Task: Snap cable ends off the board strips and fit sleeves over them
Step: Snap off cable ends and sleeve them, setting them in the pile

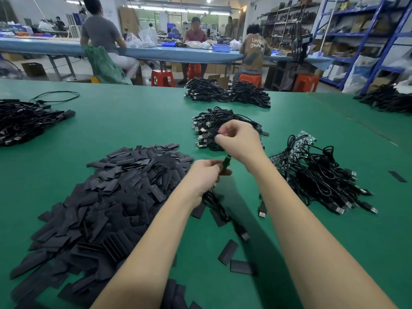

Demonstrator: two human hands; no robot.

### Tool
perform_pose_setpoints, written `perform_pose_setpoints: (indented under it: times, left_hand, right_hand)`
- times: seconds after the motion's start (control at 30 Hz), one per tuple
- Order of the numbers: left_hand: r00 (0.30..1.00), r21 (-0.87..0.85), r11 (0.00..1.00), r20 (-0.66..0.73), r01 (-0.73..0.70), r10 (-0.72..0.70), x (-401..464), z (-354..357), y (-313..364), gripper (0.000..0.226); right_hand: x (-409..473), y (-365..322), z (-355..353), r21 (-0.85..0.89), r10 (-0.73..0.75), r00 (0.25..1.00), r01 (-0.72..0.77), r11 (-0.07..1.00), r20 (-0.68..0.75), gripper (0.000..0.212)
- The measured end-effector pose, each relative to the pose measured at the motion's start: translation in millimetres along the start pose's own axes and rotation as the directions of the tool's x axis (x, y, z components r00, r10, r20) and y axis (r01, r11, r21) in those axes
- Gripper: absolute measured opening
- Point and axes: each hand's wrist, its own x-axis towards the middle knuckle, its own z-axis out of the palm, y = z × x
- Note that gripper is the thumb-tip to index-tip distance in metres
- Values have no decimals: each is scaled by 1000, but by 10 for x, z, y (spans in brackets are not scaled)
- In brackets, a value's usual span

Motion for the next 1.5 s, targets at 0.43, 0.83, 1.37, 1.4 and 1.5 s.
perform_pose_setpoints:
  times: [0.43, 0.83, 1.37, 1.4, 1.5]
  left_hand:
    - [961, 319, 915, -46, -246, 274, -141, -144, 128, 23]
    - [902, 613, 711, 7, -344, 431, -262, -215, 435, 18]
    - [939, 298, 894, 22, -333, 343, -168, -202, 111, 12]
    - [943, 279, 903, 31, -327, 332, -165, -202, 114, 11]
    - [948, 239, 918, 53, -317, 314, -169, -199, 114, 11]
  right_hand:
    - [-526, 655, -67, 575, 296, 936, -352, 739, 193, 17]
    - [-626, 560, 23, 611, 218, 881, -452, 650, 419, 22]
    - [-533, 704, -233, 866, 206, 961, -256, 430, 182, 24]
    - [-527, 701, -230, 877, 201, 965, -240, 417, 169, 25]
    - [-524, 698, -190, 884, 204, 968, -218, 414, 144, 20]
